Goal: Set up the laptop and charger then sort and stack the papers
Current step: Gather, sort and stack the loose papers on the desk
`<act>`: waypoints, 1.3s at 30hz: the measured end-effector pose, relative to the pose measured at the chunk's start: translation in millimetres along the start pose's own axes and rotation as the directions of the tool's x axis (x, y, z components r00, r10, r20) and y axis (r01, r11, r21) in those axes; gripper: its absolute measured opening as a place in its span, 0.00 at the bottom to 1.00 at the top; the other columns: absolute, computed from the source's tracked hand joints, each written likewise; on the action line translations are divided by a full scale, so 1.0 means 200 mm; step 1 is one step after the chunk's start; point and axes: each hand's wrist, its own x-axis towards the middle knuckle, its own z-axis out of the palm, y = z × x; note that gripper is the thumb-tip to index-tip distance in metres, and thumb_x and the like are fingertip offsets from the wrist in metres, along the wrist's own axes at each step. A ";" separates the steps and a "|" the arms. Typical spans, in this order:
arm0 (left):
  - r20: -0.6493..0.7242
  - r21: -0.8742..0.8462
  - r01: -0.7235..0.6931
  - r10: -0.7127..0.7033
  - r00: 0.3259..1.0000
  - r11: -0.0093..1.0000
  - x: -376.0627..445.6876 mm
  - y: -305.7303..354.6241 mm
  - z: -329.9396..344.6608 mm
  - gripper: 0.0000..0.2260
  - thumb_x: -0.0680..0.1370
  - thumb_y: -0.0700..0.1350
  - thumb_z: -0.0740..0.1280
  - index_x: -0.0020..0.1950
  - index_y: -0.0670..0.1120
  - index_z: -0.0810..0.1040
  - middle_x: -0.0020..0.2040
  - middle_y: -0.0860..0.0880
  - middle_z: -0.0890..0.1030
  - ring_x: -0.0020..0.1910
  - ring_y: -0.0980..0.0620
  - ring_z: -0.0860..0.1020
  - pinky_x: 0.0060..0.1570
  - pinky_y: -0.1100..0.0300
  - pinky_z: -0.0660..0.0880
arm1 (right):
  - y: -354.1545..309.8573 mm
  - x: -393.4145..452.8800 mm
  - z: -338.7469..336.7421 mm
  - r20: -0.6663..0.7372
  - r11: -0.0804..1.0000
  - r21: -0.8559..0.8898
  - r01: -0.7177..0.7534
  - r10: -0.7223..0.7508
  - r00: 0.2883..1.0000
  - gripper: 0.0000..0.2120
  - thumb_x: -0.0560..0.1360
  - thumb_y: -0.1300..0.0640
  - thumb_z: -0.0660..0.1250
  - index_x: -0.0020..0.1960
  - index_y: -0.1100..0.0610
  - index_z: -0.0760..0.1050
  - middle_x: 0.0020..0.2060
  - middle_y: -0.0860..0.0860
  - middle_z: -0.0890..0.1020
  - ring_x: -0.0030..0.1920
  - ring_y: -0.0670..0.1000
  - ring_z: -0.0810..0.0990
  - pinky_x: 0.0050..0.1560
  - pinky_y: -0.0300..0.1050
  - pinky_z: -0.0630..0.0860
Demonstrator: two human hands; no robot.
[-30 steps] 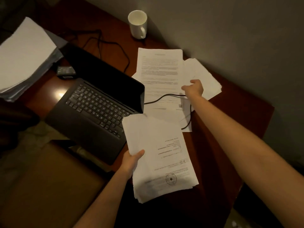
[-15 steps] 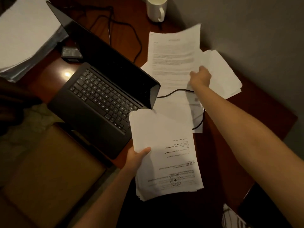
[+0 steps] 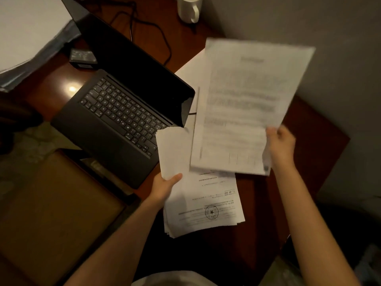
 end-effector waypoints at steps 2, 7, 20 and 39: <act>-0.004 0.021 -0.002 0.002 1.000 1.000 -0.01 0.01 0.00 0.14 0.74 0.38 0.71 0.59 0.43 0.76 0.49 0.49 0.80 0.51 0.47 0.79 0.50 0.53 0.76 | 0.17 -0.09 -0.02 0.094 0.988 -0.016 -0.156 0.156 0.983 0.04 0.79 0.62 0.62 0.51 0.58 0.75 0.40 0.48 0.79 0.37 0.43 0.78 0.28 0.30 0.73; 0.021 0.014 0.073 -0.073 0.997 0.997 -0.02 0.04 0.00 0.10 0.77 0.38 0.61 0.57 0.41 0.76 0.53 0.42 0.81 0.51 0.43 0.80 0.50 0.50 0.77 | 0.47 -0.29 0.03 0.199 0.952 -0.142 -0.270 0.295 0.935 0.05 0.78 0.61 0.62 0.48 0.56 0.77 0.45 0.52 0.82 0.42 0.49 0.82 0.35 0.40 0.77; -0.039 -0.065 -0.019 0.016 0.999 0.998 -0.05 0.03 0.05 0.12 0.70 0.36 0.75 0.52 0.45 0.80 0.46 0.50 0.84 0.43 0.51 0.83 0.38 0.57 0.80 | 0.56 -0.44 0.10 0.289 0.915 -0.400 -0.047 0.175 0.941 0.09 0.78 0.56 0.63 0.42 0.57 0.78 0.39 0.48 0.82 0.37 0.46 0.81 0.31 0.37 0.75; -0.105 -0.074 -0.007 -0.001 0.995 0.997 -0.01 0.02 0.07 0.13 0.69 0.34 0.75 0.47 0.48 0.80 0.45 0.50 0.83 0.44 0.49 0.83 0.40 0.54 0.79 | 0.02 0.41 0.34 0.099 0.900 0.020 -0.436 0.432 0.896 0.21 0.76 0.52 0.66 0.65 0.63 0.72 0.58 0.57 0.78 0.45 0.51 0.78 0.57 0.46 0.74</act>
